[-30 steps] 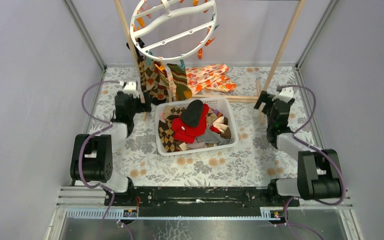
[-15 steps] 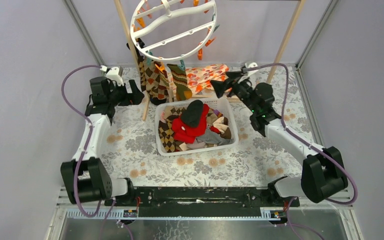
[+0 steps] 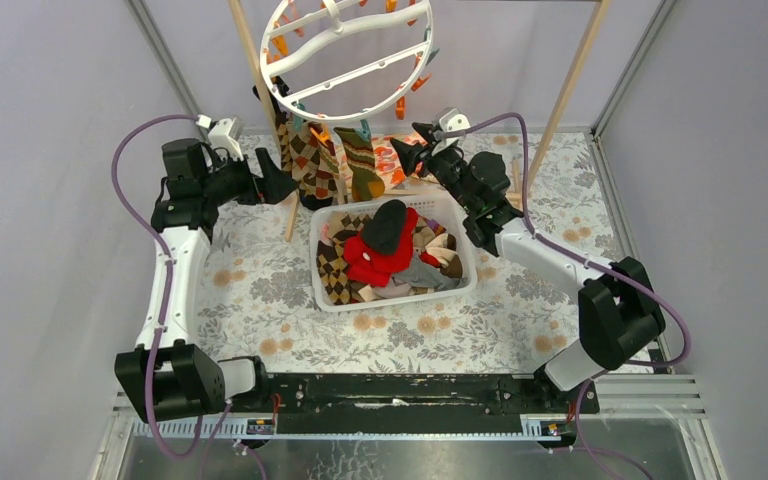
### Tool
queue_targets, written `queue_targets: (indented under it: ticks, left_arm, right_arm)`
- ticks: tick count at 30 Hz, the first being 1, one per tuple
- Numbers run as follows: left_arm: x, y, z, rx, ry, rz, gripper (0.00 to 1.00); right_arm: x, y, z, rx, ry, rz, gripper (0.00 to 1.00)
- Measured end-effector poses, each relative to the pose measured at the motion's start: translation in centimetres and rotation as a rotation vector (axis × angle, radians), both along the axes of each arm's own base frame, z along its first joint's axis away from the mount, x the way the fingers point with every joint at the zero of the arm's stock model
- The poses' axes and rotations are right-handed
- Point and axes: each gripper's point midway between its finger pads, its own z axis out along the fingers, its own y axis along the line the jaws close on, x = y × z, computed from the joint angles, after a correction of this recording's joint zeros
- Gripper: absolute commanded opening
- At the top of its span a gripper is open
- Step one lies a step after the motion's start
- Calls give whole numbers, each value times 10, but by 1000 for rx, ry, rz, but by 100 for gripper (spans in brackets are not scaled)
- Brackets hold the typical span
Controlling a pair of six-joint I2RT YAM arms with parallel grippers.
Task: Clip the socks to the hanger
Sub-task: Open the clamp at the hanger.
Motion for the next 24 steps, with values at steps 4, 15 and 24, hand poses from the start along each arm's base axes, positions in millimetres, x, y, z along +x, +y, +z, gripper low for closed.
queue_targets:
  ticks: [4, 15, 24]
  left_arm:
    - [-6, -8, 7, -33, 10, -40, 99]
    - [-15, -23, 28, -106, 18, -119, 99]
    - [-19, -27, 41, -119, 9, -143, 99]
  right_arm:
    - [10, 0, 10, -2, -44, -34, 59]
    - [28, 7, 32, 26, -124, -58, 47]
    - [31, 11, 31, 25, -130, -55, 9]
